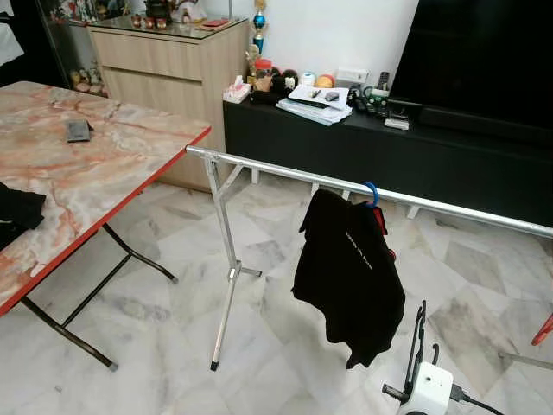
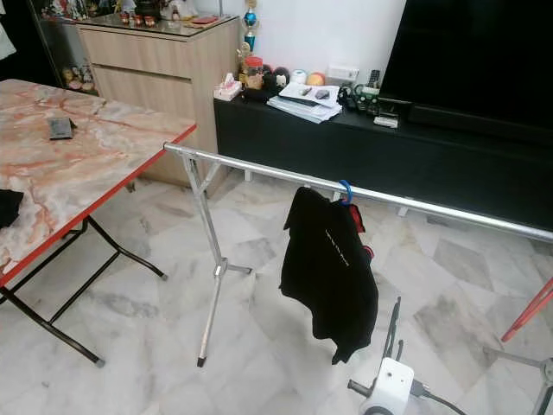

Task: Hang hanger

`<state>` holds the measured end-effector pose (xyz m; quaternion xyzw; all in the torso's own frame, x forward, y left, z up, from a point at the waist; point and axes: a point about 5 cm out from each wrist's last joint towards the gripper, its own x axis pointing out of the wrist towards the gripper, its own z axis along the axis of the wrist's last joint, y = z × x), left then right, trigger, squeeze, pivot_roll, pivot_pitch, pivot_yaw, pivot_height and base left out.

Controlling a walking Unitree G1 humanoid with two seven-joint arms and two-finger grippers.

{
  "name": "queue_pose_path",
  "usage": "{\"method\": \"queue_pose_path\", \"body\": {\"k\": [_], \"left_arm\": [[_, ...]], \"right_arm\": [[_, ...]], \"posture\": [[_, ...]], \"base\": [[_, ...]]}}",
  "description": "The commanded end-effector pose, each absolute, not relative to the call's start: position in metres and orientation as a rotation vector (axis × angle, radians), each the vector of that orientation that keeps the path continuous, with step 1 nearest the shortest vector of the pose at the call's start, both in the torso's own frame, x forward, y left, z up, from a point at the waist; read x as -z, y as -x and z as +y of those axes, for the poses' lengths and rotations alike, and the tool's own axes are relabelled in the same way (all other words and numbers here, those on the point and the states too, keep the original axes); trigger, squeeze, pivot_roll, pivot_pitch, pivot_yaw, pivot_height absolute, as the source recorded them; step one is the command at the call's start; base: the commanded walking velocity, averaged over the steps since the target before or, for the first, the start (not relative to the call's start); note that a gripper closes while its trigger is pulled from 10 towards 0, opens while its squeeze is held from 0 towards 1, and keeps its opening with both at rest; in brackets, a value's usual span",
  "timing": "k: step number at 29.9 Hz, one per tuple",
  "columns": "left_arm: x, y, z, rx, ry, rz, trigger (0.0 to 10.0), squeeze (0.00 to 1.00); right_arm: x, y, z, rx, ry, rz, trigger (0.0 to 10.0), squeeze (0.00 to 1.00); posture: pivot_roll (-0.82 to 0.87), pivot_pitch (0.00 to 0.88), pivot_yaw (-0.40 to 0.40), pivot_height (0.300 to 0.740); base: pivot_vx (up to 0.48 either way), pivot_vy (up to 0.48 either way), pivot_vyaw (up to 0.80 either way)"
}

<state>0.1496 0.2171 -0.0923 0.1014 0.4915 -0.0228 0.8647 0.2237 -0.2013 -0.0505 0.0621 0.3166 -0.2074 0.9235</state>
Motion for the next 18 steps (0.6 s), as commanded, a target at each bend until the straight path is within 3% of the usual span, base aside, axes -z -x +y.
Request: {"method": "queue_pose_path", "body": {"k": [1, 8, 18], "left_arm": [[0.095, -0.138, 0.226, 0.050, -0.230, 1.066, 10.0, 0.00], [0.091, -0.130, 0.252, 0.018, -0.239, 1.092, 10.0, 0.00], [0.100, -0.120, 0.233, 0.034, -0.233, 1.127, 10.0, 0.00]], "right_arm": [[0.050, -0.225, -0.202, 0.428, -0.134, 0.640, 10.0, 0.00], [0.050, -0.226, -0.200, 0.414, -0.137, 0.637, 10.0, 0.00], [0.049, -0.228, -0.199, 0.394, -0.122, 0.631, 10.0, 0.00]], "posture": [[0.07, 0.027, -0.060, 0.740], [0.07, 0.026, -0.056, 0.740], [0.07, 0.027, -0.056, 0.740]], "base": [[0.000, -0.326, 0.00], [0.000, -0.328, 0.00], [0.000, -0.332, 0.00]]}}
